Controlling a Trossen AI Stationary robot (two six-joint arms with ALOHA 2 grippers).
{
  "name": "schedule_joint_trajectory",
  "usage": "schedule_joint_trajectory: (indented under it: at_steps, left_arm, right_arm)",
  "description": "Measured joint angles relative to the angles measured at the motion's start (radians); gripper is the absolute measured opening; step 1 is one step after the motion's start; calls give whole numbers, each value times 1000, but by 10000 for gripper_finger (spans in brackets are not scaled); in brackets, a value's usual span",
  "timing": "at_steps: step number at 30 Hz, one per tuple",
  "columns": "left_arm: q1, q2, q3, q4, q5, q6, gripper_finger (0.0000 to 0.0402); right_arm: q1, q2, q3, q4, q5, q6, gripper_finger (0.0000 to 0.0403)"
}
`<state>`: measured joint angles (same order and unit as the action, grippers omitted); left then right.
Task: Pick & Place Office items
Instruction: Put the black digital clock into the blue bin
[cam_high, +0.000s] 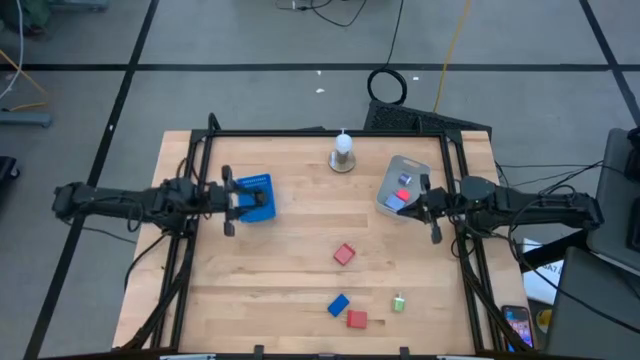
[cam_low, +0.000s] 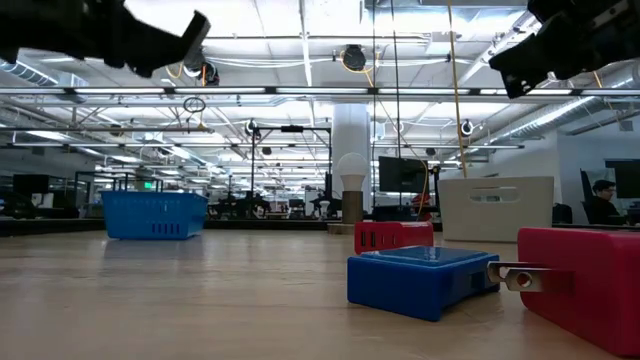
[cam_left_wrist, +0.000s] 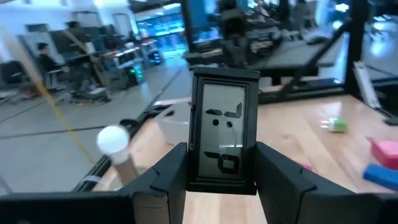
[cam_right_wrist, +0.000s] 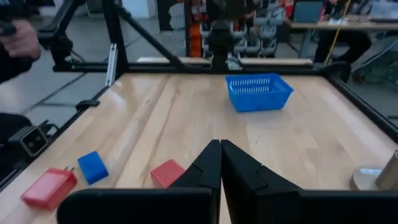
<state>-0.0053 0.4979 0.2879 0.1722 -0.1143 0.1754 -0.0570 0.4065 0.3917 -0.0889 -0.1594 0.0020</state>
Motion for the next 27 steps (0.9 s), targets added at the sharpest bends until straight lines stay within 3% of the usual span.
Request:
schedule_joint_trajectory:
  at_steps: [7,16,27]
  left_arm:
    - [70,-110,-133,84,2,-74,148]
    - [89,-174,-231,157,35,-106,148]
    - [89,-194,-273,186,9,-103,148]
  right_arm:
    - [-55,-17,-188,242,0,39,0]
    - [-233,-218,-249,236,-110,88,0]
    - [-277,-304,-367,244,-107,114,0]
